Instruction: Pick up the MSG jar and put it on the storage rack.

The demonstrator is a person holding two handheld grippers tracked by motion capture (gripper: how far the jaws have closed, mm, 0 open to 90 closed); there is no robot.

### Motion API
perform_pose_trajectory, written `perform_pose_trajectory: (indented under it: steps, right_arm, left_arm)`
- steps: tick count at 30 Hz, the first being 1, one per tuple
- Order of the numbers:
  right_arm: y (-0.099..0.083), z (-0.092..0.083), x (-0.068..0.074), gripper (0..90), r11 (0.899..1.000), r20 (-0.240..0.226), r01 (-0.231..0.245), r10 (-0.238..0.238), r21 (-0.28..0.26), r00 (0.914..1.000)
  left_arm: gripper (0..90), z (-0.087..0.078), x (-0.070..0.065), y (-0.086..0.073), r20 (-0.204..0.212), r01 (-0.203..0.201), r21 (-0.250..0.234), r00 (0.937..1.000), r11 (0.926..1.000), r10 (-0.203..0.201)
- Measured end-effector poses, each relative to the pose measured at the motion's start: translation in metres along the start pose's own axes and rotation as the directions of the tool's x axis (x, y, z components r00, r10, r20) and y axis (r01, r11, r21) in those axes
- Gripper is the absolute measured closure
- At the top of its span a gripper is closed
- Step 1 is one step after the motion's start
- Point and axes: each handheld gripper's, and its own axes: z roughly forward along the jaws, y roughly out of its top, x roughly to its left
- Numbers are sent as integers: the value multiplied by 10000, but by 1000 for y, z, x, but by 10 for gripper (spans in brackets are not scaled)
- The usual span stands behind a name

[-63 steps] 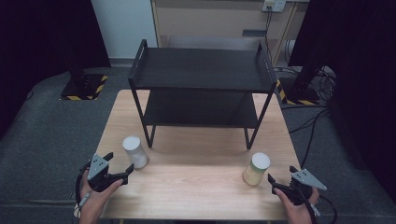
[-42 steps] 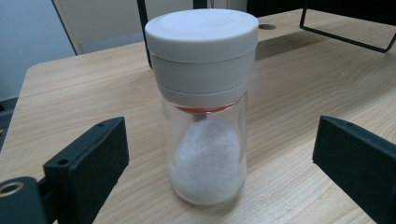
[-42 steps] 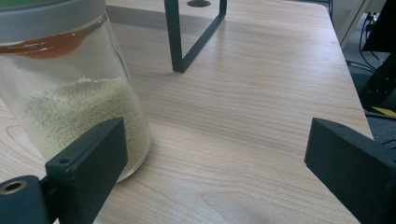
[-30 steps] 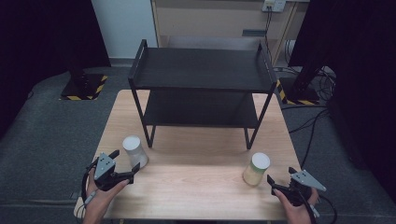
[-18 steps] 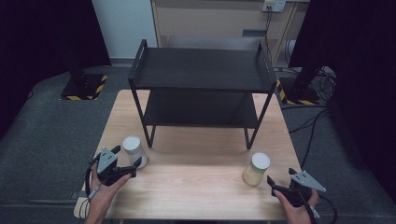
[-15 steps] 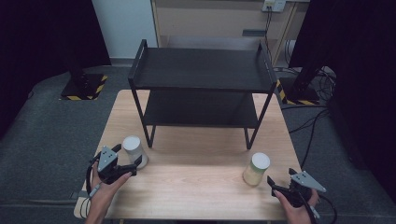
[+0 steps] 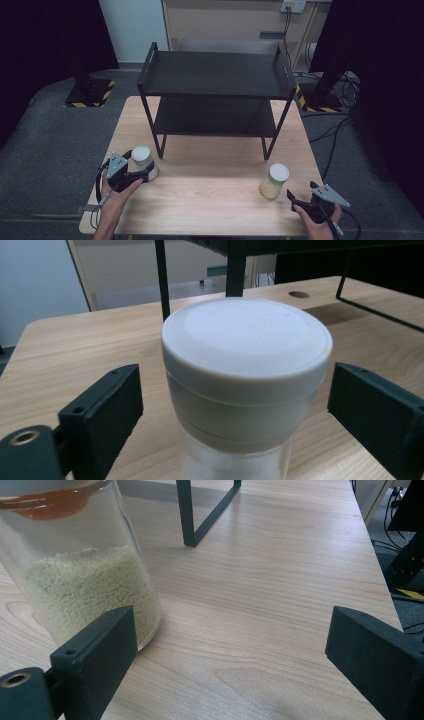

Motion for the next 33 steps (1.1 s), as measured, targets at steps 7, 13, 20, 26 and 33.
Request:
perform_pose_trajectory:
  steps: [7,13,20,26,33]
  right_arm:
    - [0,0,1,71,10000,-37,41,-41,4,10000]
    - [0,0,2,71,10000,-39,59,-59,-14,10000]
    - [0,-1,2,73,10000,-36,67,-67,-58,10000]
    - [0,-1,1,74,9999,-103,2,-3,-107,9999]
    - [1,-2,2,74,9999,-119,8,-10,-168,9999]
  left_arm:
    - [206,1,1,-1,-114,173,-142,9998,9998,-174]
    - [323,3,3,1,148,-14,-98,9999,10000,15]
    - [326,1,0,2,45,-76,-50,10000,10000,76]
    - [327,-3,0,6,65,-86,-122,9999,9999,87]
    - [328,-11,1,16,360,-322,-255,9988,9992,331]
